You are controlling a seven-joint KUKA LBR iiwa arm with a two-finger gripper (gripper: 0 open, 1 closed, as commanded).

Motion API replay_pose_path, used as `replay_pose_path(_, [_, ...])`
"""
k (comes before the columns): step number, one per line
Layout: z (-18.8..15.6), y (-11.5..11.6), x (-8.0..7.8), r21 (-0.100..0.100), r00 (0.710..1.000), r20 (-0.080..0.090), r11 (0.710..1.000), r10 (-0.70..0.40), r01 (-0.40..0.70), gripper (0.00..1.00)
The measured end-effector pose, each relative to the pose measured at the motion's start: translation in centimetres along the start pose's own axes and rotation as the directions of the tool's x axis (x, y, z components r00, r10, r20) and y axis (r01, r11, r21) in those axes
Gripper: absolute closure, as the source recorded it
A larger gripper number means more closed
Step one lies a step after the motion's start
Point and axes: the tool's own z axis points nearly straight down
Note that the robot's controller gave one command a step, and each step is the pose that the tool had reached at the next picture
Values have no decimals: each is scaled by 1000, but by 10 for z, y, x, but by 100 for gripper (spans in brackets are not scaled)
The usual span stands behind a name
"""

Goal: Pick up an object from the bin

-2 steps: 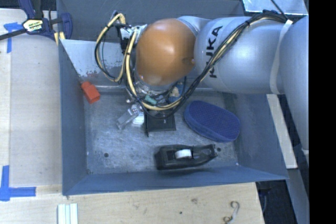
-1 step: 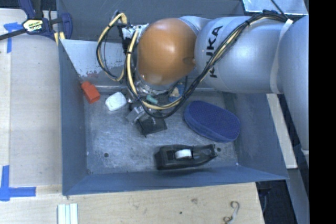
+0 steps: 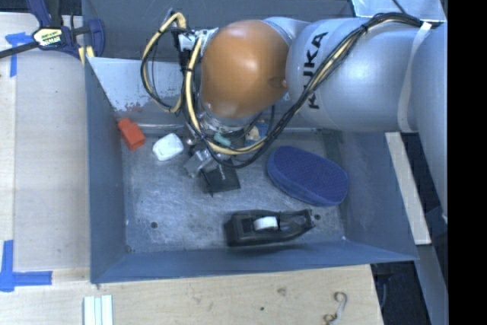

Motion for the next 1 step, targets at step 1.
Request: replay_pose_path(1, [-62,-2,0,3,1000,-2,1000,3,-3,100])
